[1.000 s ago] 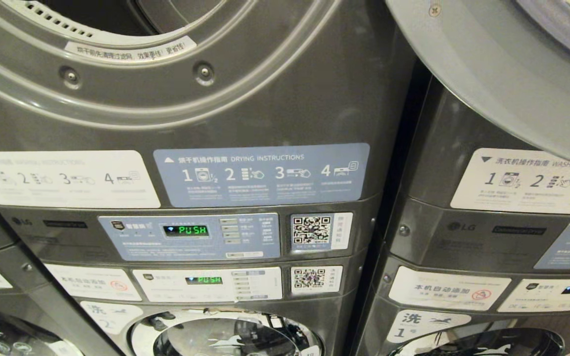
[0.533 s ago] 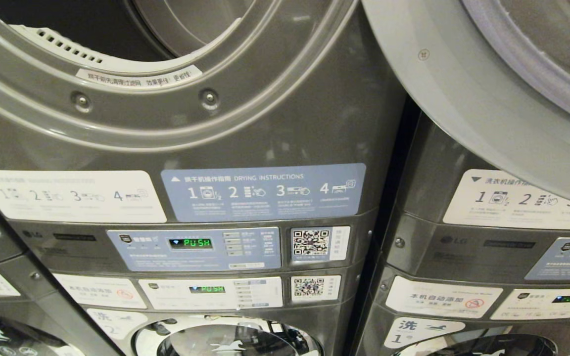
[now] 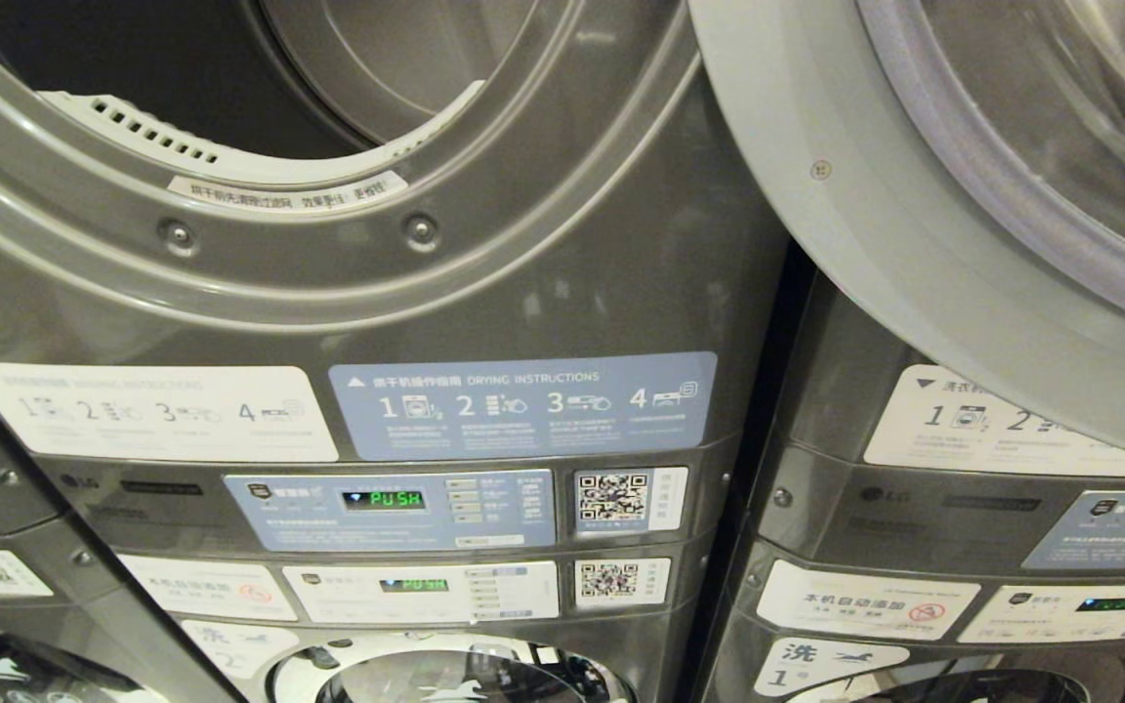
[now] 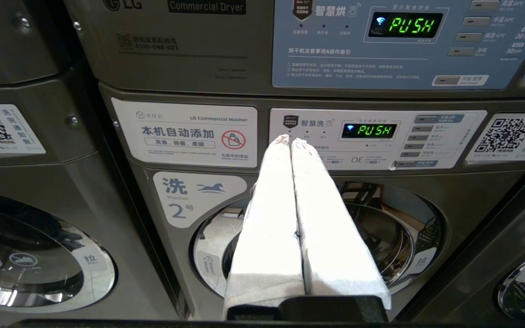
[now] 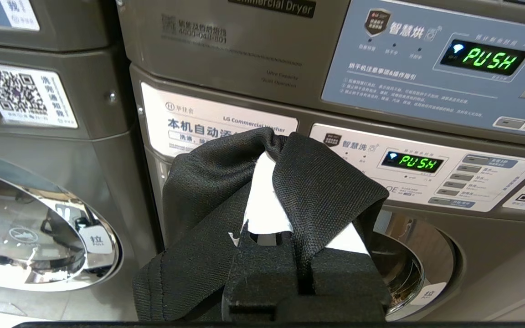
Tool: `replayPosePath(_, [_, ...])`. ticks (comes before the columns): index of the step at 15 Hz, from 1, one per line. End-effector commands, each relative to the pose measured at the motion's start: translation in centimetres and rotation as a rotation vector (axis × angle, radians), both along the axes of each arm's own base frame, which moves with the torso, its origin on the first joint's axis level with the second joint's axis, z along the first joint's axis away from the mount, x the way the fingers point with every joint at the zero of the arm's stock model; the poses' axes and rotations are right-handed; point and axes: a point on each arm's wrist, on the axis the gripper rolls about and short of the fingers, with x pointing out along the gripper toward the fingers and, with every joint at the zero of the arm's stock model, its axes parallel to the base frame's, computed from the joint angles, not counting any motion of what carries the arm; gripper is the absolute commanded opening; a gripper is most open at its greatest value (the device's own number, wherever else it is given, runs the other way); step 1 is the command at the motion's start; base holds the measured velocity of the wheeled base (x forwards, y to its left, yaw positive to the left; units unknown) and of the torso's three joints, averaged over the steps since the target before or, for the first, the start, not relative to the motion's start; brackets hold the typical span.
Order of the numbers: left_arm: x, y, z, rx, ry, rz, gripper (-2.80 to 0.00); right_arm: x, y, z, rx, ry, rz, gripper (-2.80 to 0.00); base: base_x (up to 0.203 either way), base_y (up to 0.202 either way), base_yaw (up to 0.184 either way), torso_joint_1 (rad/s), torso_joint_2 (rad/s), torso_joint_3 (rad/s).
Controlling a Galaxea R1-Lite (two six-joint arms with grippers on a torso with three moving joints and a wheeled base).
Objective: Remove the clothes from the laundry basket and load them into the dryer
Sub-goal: Put the clothes in the dryer
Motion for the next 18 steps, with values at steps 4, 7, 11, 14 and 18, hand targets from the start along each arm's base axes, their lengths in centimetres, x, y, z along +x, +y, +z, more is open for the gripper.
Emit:
replayPosePath(4, [-0.01,0.0,0.01,0.0,-0.003,0.0,-2.8,0.01,0.0,0.0,0.001,0.002,-0.001,-2.8,0.0,0.0,0.0,0.089,-0.18,-0.086])
replayPosePath(7, [0.0,0.0,0.01,0.0,-0.001,0.001,-2.8,0.01,0.0,0.0,0.003,0.002,-0.001,-2.8,0.0,0.0,0.0,0.076,-0.15,-0.074])
replayPosePath(11, [0.0,0.0,0.01,0.0,-0.001,0.0,-2.8,0.01,0.01,-0.01,0.001,0.002,0.002,-2.8,0.0,0.0,0.0,0.072,-0.14,-0.073])
replayPosePath(14, [-0.01,0.0,0.0,0.0,-0.003,0.001,-2.8,0.01,0.0,0.0,0.004,0.002,-0.001,-2.8,0.0,0.0,0.0,0.076,-0.14,-0.064])
replayPosePath(18, [0.0,0.0,-0.01,0.001,0.0,0.0,-2.8,0.01,0.0,0.0,0.004,0.002,-0.001,-2.8,0.0,0.0,0.0,0.068,-0.12,-0.061])
